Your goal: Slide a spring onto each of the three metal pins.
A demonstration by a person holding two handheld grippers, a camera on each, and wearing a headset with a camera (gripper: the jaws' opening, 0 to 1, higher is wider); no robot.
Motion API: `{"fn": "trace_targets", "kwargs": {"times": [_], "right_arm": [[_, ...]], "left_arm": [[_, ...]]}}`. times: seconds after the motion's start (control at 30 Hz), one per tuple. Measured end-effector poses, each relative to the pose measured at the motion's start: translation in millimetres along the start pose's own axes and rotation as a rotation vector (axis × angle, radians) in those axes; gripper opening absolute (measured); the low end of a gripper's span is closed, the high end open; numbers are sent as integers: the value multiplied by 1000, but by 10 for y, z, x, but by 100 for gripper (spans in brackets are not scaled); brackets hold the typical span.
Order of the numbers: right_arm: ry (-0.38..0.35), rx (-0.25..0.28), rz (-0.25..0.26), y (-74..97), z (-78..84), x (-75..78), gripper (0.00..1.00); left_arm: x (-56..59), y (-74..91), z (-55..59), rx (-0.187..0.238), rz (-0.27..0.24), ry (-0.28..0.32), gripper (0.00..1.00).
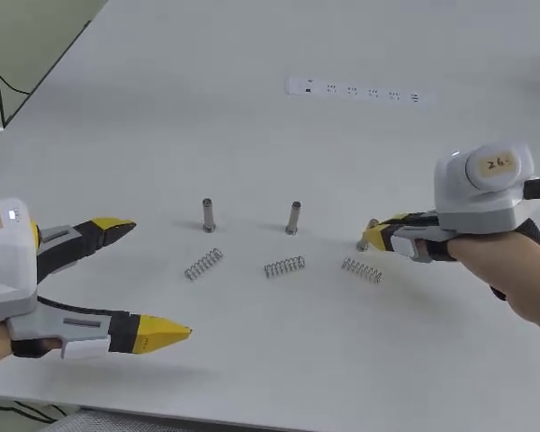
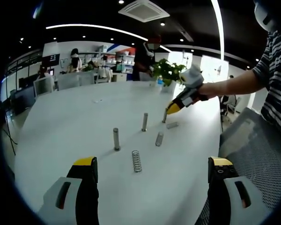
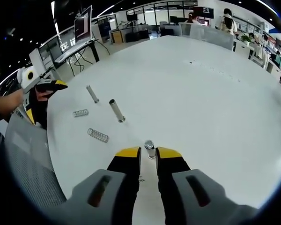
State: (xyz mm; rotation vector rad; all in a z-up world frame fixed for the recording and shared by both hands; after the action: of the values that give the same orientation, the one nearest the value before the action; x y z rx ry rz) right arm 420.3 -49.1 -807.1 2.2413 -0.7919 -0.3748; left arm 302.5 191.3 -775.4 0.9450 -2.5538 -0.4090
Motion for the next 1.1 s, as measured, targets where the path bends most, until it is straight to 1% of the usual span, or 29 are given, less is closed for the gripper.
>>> {"fn": "trace_targets", "kwargs": {"times": [0.2,0.33,0.53,0.83,1.1], "right_arm": [[14,13,5,15,-16,-1,22],[13,22,10,48,-22,21,24],[9,41,7,119,-21,-1,27],[31,36,-8,192,62,-59,27],[65,14,-30,223,94,-92,27]], "left_arm": [[1,-10,-21,4,1,-1,97],[3,-18,-37,4,3,-5,97],[-1,-29,-47,5,5,-9,97],[-22,-29,-50,6,7,-12,97],[-23,-34,-20,0,10,-10,97]]}}
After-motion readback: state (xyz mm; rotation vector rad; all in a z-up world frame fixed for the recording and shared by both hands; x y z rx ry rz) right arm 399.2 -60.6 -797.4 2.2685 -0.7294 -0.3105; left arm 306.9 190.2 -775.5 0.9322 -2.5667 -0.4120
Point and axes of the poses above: the centre of the closed fingertips' face, and the gripper's own axes: y roughly backward along the fingers, x roughly to its right, z roughly out of its underside, the point moved 2 cm from there along y, roughly backward along the fingers, and after that the axes turned 6 degrees about y, right-handed, at the moved point
